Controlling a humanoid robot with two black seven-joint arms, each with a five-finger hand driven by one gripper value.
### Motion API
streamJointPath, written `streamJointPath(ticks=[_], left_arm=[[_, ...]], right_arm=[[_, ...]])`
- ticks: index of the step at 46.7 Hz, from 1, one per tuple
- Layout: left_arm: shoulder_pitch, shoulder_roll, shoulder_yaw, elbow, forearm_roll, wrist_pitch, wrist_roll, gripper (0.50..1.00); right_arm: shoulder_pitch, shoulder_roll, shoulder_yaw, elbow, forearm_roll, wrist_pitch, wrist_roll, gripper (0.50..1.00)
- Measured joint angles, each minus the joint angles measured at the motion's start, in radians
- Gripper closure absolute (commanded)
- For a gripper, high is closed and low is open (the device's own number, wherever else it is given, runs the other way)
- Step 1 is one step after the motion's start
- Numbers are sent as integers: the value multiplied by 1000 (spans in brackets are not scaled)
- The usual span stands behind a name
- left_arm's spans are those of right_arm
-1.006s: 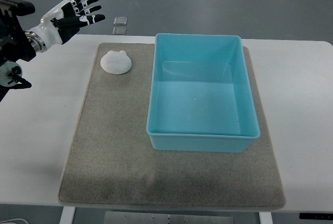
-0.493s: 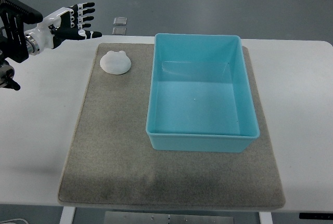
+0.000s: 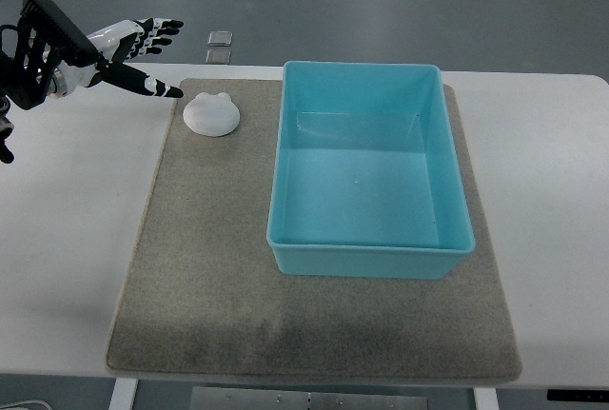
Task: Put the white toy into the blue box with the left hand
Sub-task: 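Rotate the left hand palm-down and reach toward the white toy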
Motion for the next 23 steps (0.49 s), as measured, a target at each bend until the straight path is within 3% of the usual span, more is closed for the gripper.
streamJointPath(ticks=[23], left_arm=[[-10,14,42,-50,332,12,-4,525]], right_arm=[[0,0,0,0,0,0,0,564]])
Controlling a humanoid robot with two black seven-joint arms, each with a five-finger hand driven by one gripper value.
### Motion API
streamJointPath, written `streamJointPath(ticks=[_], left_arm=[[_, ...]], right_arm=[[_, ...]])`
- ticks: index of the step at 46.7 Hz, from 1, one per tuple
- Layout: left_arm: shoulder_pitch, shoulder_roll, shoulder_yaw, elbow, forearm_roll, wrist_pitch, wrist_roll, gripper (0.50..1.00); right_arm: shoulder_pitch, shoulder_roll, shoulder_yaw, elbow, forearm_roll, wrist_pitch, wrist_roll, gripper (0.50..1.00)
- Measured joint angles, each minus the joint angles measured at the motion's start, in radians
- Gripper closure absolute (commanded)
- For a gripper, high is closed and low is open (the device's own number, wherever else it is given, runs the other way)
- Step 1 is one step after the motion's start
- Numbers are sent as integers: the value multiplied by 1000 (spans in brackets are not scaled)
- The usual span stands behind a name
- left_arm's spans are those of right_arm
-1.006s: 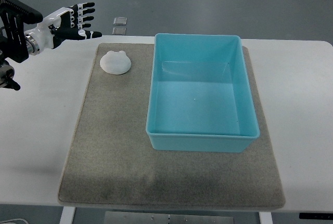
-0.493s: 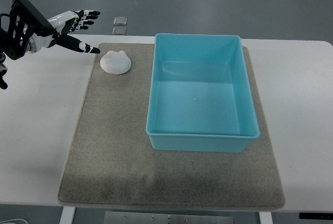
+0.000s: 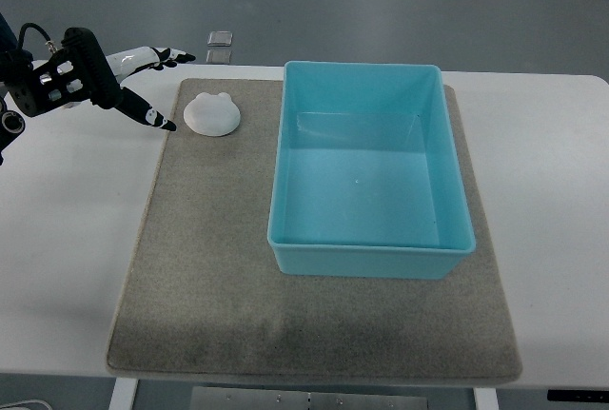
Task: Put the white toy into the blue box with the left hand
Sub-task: 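Rotate the left hand palm-down and reach toward the white toy, then close the left hand fingers around the white toy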
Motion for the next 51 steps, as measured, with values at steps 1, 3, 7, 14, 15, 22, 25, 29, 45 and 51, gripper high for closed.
streamJointPath(ticks=[1,3,7,14,15,22,25,29,45,51], left_arm=[[-3,0,1,0,4,3,0,525],[-5,-2,2,1,9,8,0,525],[-7,-9,8,1,12,33,1,525],[-24,-16,77,1,18,93,1,531],[-27,-17,89,1,18,100,1,531],[-37,-32,154,2,19,148,0,542],[-37,-38,167,3,19,159,0,544],[-38,-46,176,5,20,170,0,544],[-41,-84,206,15,35,216,0,598],[-46,-98,224,35,40,240,1,602]], right_arm=[[0,0,0,0,0,0,0,564],[0,0,0,0,0,0,0,564],[0,0,0,0,0,0,0,564],[0,0,0,0,0,0,0,564],[0,0,0,0,0,0,0,564],[0,0,0,0,0,0,0,564],[0,0,0,0,0,0,0,564],[0,0,0,0,0,0,0,564],[0,0,0,0,0,0,0,564],[0,0,0,0,0,0,0,564]])
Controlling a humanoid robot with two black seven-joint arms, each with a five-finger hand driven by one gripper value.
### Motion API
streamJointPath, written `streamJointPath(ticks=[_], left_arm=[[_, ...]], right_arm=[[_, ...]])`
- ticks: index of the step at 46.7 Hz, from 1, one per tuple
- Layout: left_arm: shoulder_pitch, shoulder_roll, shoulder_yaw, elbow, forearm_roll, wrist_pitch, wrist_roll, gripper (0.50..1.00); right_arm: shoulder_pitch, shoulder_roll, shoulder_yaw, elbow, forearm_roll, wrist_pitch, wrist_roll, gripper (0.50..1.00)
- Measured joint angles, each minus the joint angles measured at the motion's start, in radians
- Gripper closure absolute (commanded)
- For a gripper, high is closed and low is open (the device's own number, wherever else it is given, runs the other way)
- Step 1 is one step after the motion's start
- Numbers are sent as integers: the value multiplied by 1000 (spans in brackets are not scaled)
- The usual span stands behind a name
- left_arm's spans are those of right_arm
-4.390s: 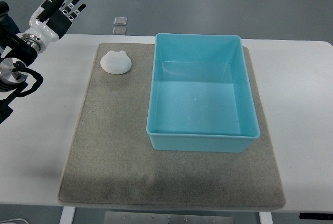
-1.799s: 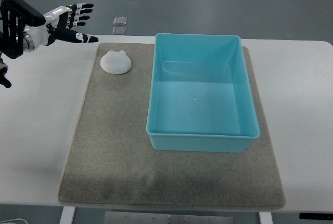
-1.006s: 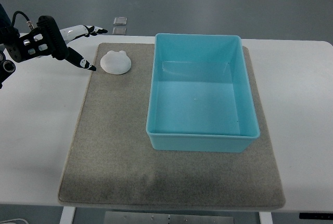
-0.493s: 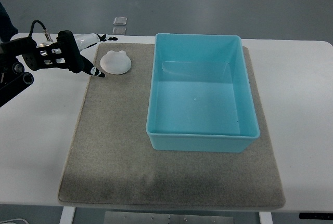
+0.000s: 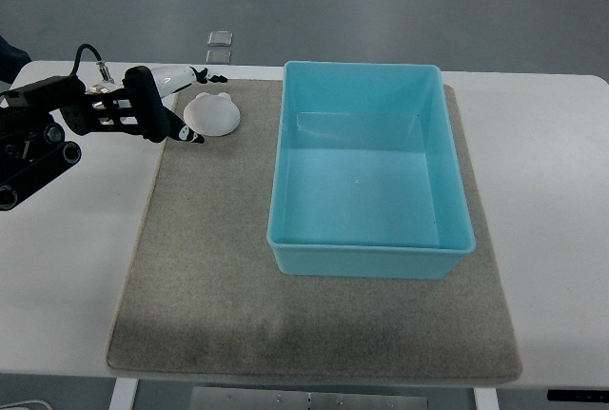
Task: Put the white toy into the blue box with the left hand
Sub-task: 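Close the left hand fingers around the white toy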
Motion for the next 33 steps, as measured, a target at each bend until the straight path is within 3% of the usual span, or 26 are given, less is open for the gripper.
streamJointPath(ticks=[15,24,30,33], left_arm=[[-1,-31,27,45,3,31,0,656],[-3,-39,27,54,2,31,1,763],[-4,-54,27,74,1,32,2,804],[-6,-57,27,81,1,32,5,855]], right_arm=[[0,0,0,0,0,0,0,564],[1,0,0,0,0,0,0,564],[0,0,0,0,0,0,0,564],[0,0,0,0,0,0,0,564]])
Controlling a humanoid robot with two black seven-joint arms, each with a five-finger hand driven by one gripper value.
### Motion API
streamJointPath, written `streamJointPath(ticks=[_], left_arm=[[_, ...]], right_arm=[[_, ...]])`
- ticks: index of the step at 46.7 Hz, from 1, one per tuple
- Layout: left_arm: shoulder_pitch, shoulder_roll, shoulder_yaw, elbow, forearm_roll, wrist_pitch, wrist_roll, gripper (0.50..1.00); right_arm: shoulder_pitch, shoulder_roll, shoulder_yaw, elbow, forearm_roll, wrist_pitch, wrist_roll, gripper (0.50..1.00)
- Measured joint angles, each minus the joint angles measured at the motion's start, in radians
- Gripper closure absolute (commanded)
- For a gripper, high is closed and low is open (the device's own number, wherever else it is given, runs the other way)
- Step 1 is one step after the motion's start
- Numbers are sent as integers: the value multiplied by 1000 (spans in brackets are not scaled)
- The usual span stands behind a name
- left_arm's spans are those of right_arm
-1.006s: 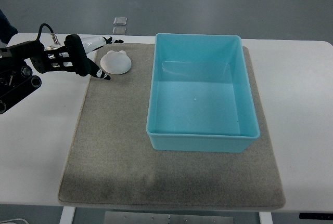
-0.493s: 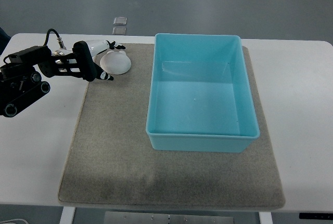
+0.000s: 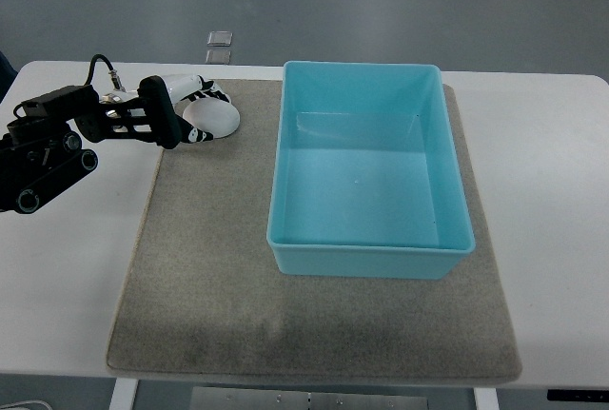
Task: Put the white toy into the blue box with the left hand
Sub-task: 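Close the left hand fingers around the white toy, then lift the white toy and carry it over the blue box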
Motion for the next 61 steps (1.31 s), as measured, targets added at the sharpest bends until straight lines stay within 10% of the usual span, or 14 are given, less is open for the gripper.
streamJointPath(ticks=[7,35,61], left_arm=[[0,0,1,1,0,0,8,1000],[-140,7,-26,-23,-35,12,13,1000],[-191,-83,-8,-366,-45,-32,13,1000]], right_arm=[[0,0,0,0,0,0,0,564],[0,0,0,0,0,0,0,564],[0,0,0,0,0,0,0,564]])
